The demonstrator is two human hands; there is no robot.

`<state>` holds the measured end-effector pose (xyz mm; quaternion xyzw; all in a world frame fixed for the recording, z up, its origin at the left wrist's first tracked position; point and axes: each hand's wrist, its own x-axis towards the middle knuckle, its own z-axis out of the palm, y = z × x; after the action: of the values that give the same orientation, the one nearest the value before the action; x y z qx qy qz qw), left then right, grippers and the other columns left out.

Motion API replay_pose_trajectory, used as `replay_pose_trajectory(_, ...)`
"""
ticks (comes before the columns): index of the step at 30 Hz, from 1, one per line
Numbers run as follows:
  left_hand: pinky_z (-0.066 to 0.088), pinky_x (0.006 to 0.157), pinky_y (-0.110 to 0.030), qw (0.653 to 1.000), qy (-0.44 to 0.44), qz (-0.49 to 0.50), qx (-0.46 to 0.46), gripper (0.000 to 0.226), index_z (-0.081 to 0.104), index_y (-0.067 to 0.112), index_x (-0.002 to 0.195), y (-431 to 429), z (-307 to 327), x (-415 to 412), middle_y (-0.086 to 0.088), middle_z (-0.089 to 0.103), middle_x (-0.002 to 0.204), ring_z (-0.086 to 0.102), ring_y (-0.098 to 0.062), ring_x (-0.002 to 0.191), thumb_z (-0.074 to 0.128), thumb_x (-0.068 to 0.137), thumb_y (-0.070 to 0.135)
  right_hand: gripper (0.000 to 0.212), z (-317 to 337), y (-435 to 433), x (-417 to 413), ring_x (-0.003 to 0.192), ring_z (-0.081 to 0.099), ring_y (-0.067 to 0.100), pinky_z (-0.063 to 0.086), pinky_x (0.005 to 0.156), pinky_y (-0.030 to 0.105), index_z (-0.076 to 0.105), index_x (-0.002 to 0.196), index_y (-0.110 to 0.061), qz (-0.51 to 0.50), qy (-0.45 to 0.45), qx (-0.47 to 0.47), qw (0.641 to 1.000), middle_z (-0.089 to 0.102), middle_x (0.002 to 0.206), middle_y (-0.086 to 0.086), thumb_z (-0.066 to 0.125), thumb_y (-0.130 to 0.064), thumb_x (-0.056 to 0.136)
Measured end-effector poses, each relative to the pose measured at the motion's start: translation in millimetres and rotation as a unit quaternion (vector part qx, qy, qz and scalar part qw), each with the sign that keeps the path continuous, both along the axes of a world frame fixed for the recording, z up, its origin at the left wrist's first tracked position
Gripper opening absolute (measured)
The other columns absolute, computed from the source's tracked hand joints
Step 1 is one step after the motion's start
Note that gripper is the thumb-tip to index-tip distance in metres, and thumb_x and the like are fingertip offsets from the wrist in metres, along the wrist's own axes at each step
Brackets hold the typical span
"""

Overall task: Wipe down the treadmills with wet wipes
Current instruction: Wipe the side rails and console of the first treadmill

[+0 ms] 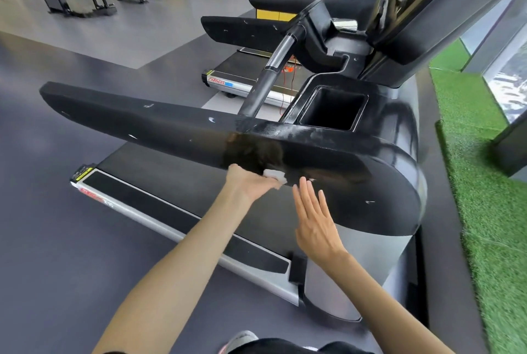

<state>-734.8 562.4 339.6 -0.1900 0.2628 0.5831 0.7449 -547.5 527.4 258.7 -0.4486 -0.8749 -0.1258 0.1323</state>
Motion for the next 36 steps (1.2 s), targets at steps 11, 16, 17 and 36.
replay_pose_trajectory(11,0.027,0.074,-0.012,0.998,-0.007,-0.045,-0.038,0.061,0.046,0.011,0.093,-4,14,46,-0.002,0.029,0.085,0.022,-0.011,0.075,0.027,0.086,0.069,0.075,-4,-8,36,0.147,0.006,0.035,0.001,0.119,0.045,0.018,0.148,0.005,-0.115,0.046,-0.017,0.992,0.009,0.158,0.023,0.024,0.000,0.074)
replay_pose_trajectory(16,0.034,0.068,-0.024,0.988,0.101,0.080,-0.085,0.044,0.055,0.024,0.110,-2,28,-1,-0.008,0.046,0.106,0.035,-0.019,0.087,0.019,0.095,0.044,0.073,-4,-4,48,0.147,0.008,0.035,0.006,0.118,0.049,0.023,0.148,0.006,-0.118,0.045,-0.010,0.992,0.010,0.158,0.023,0.035,-0.003,0.077)
replay_pose_trajectory(17,0.039,0.078,-0.025,0.986,0.108,0.101,-0.074,0.047,0.053,0.029,0.126,-3,31,2,-0.006,0.049,0.118,0.041,-0.017,0.099,0.021,0.097,0.049,0.074,-5,-5,47,0.147,0.008,0.035,0.006,0.118,0.049,0.023,0.148,0.005,-0.114,0.044,-0.010,0.992,0.010,0.158,0.023,0.036,-0.002,0.076)
replay_pose_trajectory(36,0.019,0.101,-0.013,0.991,0.128,-0.006,0.029,0.068,0.010,0.003,0.151,-22,56,55,-0.011,0.022,0.152,0.019,-0.019,0.139,0.020,0.103,0.050,0.083,-10,-3,49,0.148,0.002,0.032,0.003,0.118,0.050,0.020,0.149,0.005,-0.094,0.071,-0.001,0.993,0.013,0.158,0.022,0.046,0.009,0.070)
